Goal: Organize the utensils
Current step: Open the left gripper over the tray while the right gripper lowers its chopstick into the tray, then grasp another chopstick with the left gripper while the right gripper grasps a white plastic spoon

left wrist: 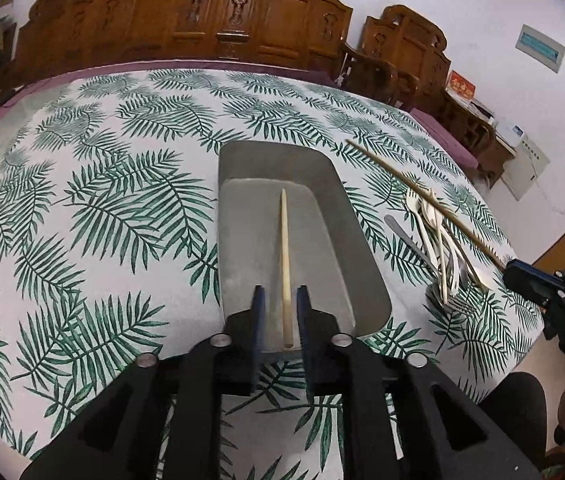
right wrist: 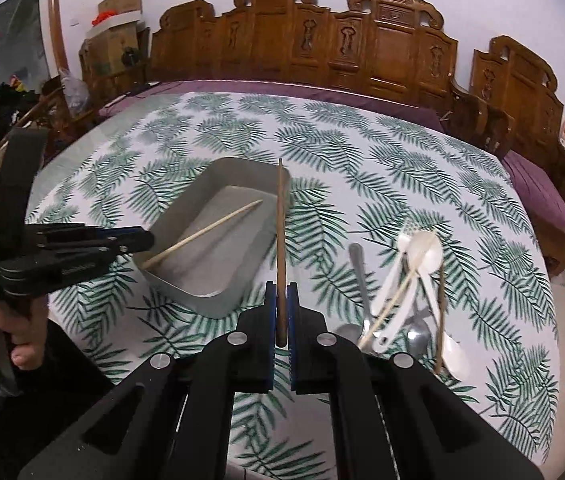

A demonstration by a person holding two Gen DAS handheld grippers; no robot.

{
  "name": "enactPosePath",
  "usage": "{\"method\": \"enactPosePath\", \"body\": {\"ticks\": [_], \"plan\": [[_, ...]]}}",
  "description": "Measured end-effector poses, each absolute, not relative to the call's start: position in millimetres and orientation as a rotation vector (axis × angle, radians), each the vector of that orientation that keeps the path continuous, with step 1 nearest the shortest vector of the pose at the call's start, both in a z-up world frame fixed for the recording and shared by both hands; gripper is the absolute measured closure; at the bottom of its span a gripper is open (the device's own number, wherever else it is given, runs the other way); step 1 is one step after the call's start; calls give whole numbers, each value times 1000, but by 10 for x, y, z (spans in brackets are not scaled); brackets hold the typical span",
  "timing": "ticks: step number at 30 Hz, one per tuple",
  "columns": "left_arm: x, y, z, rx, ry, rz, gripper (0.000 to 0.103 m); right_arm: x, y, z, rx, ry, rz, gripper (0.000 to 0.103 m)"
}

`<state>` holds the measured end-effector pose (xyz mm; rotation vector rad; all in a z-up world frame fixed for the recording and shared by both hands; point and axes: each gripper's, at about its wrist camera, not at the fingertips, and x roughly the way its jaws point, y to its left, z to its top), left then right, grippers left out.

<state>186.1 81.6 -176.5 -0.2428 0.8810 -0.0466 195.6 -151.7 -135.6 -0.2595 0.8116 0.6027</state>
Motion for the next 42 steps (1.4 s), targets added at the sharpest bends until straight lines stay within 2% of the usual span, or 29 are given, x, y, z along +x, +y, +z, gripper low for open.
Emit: {"method": "enactPosePath", "body": {"ticks": [12,28,39,42], "plan": [[1734,1061,-1541,-243,809,0,87,2052,-1042,-1523,-250,863,648,97],[1746,1073,-1499,-218,798,4,87,2381,-640,-1892,-225,962,656,96],[1757,1000,-1504,-211,788,-17,86,2271,-867,-1724,-198,877,724,96],[1761,917,-1503,-202,784,-35,83,2240,-1104,-1612,-204,839,704,96]]}}
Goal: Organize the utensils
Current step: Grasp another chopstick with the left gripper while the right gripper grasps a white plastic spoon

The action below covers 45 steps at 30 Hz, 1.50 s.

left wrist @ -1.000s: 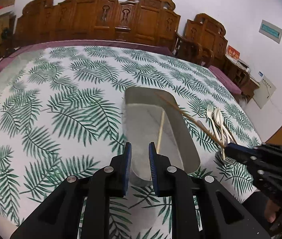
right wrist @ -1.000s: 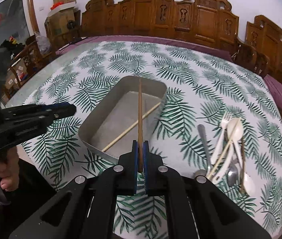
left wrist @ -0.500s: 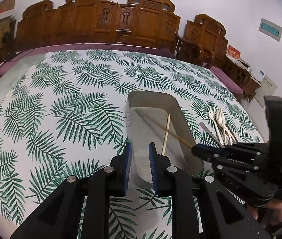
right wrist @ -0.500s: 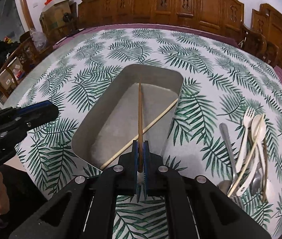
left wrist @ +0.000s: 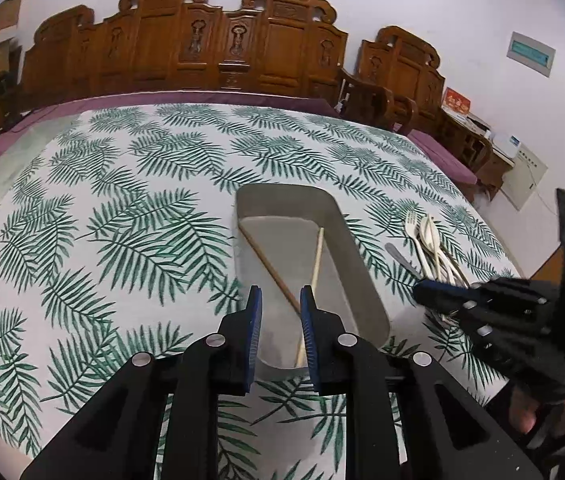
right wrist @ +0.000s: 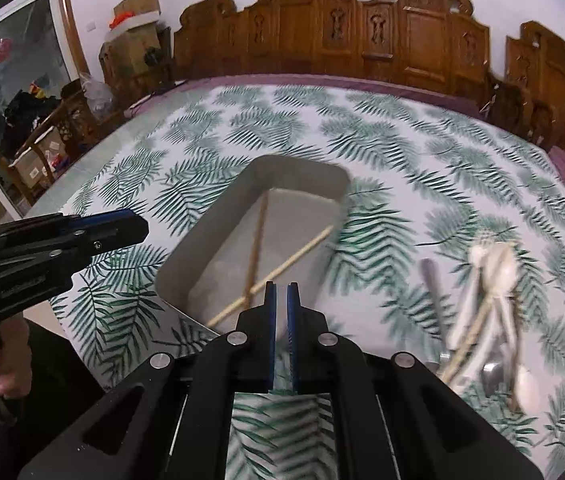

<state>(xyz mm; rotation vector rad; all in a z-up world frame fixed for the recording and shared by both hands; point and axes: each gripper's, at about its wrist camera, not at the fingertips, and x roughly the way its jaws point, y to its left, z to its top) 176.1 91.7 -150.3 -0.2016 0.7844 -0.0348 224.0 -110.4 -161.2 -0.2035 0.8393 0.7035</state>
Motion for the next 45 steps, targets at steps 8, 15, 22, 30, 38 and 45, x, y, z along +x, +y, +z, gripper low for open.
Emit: {"method": "enactPosePath", "body": {"ticks": [8,15,22,30,38,45], "plan": [[1816,601,-1527,-165,784,-92,50,2328,-1848,-1426,-240,775,585,94],[1816,345,-1509,-142,755,-122,22,2509,-2293,-1539,-192,791,511,84],[1848,130,-1562,-115,763,-145,22,2620,-2358,-1872,-177,830,502,80],[1908,-92,-1651,-77,786,-189,22,2794,-2402,-2181,-162,850,475,77],[2008,-335,-1652,-24,788,-233,24,2882,-2599,-2185,-86,824,489,77],[2250,-645,-1735,6,833,-287,39,2992,-2869,-2110,-26,791,446,77]]}}
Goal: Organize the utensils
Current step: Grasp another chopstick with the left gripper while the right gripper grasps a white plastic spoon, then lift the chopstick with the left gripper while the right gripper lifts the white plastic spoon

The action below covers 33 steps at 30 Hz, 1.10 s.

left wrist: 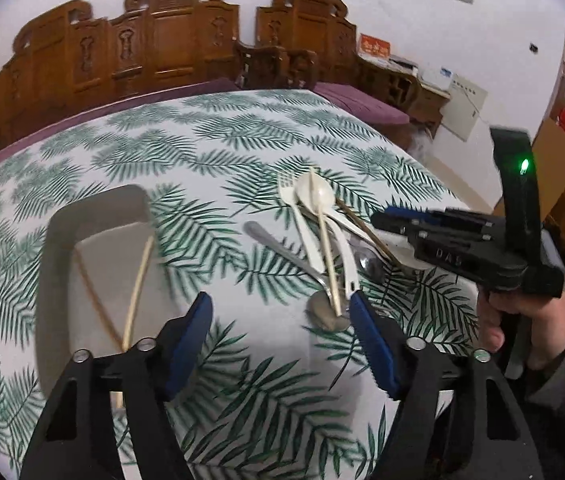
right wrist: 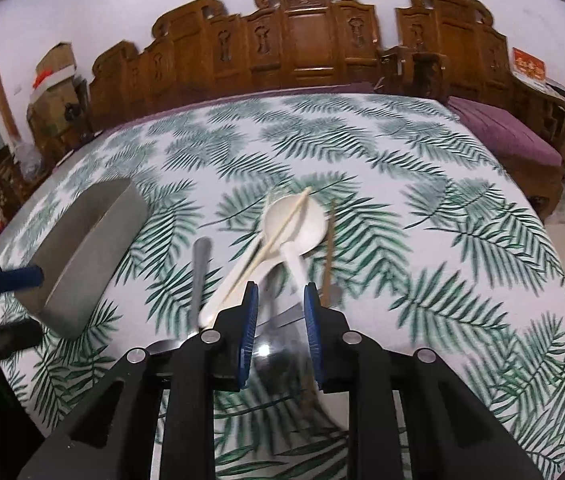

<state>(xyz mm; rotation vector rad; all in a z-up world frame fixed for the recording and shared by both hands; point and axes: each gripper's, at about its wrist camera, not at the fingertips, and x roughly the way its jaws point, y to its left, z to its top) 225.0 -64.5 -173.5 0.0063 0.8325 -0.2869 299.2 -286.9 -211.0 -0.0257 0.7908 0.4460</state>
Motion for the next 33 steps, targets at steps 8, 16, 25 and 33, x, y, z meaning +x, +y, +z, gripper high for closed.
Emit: {"method": "enactPosePath", "body": {"ticks": [8,16,25,33], "plan": [[2692,-1054,-1934,111,883,-347,63,3085,-3085,-2103,25,781,421,77],[3107,-1138,-2188,22,967,-372,81,3148,-3070,-2153,36,795,441,77],[3288,-1252,-2321,3,996,-356,89,3151,-3043,-2178,48,802,450,77],[3251,-1177,-2257,-2,981,-356,99,3131,-2933,-2158,42,796,478,77]]}}
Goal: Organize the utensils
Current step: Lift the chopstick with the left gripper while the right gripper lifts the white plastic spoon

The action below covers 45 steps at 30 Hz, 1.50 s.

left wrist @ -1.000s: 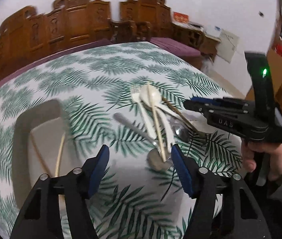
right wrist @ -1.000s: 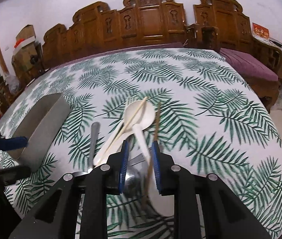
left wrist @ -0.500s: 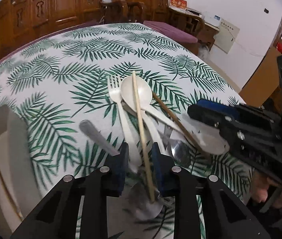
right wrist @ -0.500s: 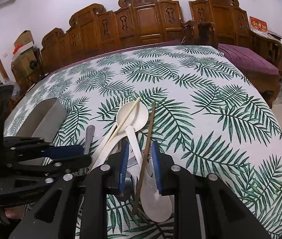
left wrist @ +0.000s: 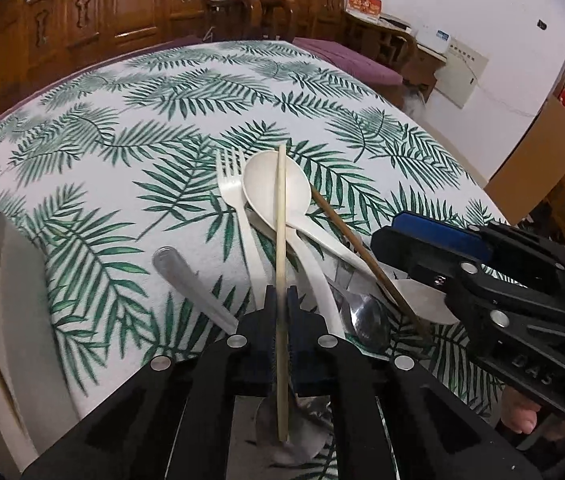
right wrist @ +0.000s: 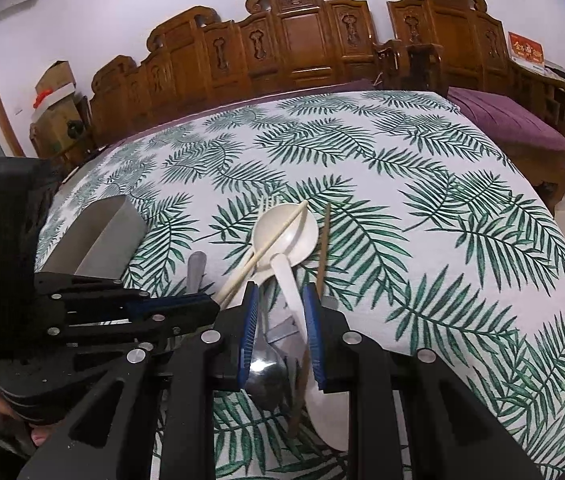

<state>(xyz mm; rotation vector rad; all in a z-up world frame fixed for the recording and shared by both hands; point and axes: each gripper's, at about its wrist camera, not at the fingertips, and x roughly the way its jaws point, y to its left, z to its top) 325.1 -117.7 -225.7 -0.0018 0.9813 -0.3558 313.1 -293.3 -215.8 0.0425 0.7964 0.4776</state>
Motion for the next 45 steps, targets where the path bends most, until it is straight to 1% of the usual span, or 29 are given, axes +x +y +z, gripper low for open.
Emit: {"method": "enactPosePath", "body": {"ticks": [14,26,27,28,31,39,45], "plan": [[2781,-831,-1866,-27,892,-332,99,3197,-2584,-2244,41,844,484,77],[2649,-675,-1801,-37,854,-317,99,3327,-2475,-2424,29,932,381,77],[2646,-660,-1793,-42,852,-317,99,3324,-2464,-2425,21,930,378,78],[2640,-647,-1787,-45,850,-316,99,3328,-2459,-2432,22,932,379,87],[2623,-613,-1762,-45,842,-314,99,3343,-2460,-2446,36,941,384,92],[2515,-466,-1636,-43,820,-294,99,3301,-2458,-2356,51,903,415,92],[2462,-319,-1571,-58,809,-268,99,3237,-2463,-2182,79,829,462,92]]}}
